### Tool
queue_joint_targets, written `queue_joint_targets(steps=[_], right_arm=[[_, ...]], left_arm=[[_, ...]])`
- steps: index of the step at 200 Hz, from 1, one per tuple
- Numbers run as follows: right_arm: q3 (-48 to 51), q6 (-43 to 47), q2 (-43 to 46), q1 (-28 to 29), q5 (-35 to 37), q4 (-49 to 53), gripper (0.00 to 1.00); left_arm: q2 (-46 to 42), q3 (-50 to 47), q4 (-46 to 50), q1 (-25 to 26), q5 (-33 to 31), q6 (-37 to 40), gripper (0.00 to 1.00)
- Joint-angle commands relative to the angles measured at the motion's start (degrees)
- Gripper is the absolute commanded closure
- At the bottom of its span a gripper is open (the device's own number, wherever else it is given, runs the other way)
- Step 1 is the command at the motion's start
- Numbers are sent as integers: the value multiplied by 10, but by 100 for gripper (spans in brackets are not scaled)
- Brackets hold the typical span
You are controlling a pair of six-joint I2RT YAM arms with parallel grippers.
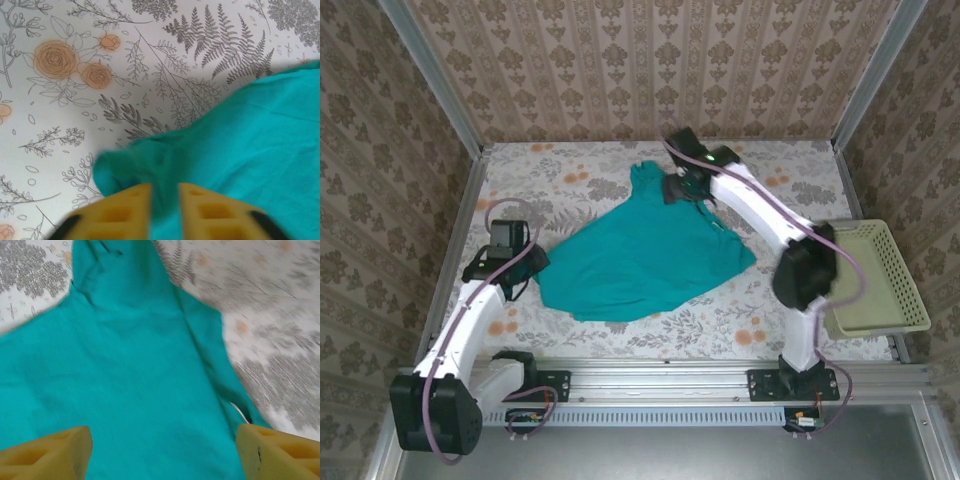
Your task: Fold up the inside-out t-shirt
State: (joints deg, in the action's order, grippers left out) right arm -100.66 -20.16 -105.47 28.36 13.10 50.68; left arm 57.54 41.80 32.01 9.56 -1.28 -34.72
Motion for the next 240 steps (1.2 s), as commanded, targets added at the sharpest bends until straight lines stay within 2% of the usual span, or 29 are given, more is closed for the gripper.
queue_joint_targets(steps=[1,22,56,95,139,176,206,240], right_arm=[[161,-33,124,-11,19,-90,23],[292,-72,209,-13,25,-106,23],[465,-159,301,-21,20,-152,23],[569,-208,317,-59,-35,-238,23],[601,-237,275,-87,-113,-327,27],[572,-234,208,-92,-120,-342,32],[530,-216,154,-102,-111,-338,42],[446,-186,76,-116,-106,-321,46]], left_arm=[[14,89,49,68,-63,37,50],[42,159,51,138,-117,56,36],[161,232,-55,221,-86,96,21],[360,315,-173,246,-47,120,14],[575,474,-177,254,-20,125,13],[696,578,-146,257,-6,121,17],[741,613,-109,250,-13,115,24],[722,556,-106,224,-3,90,28]])
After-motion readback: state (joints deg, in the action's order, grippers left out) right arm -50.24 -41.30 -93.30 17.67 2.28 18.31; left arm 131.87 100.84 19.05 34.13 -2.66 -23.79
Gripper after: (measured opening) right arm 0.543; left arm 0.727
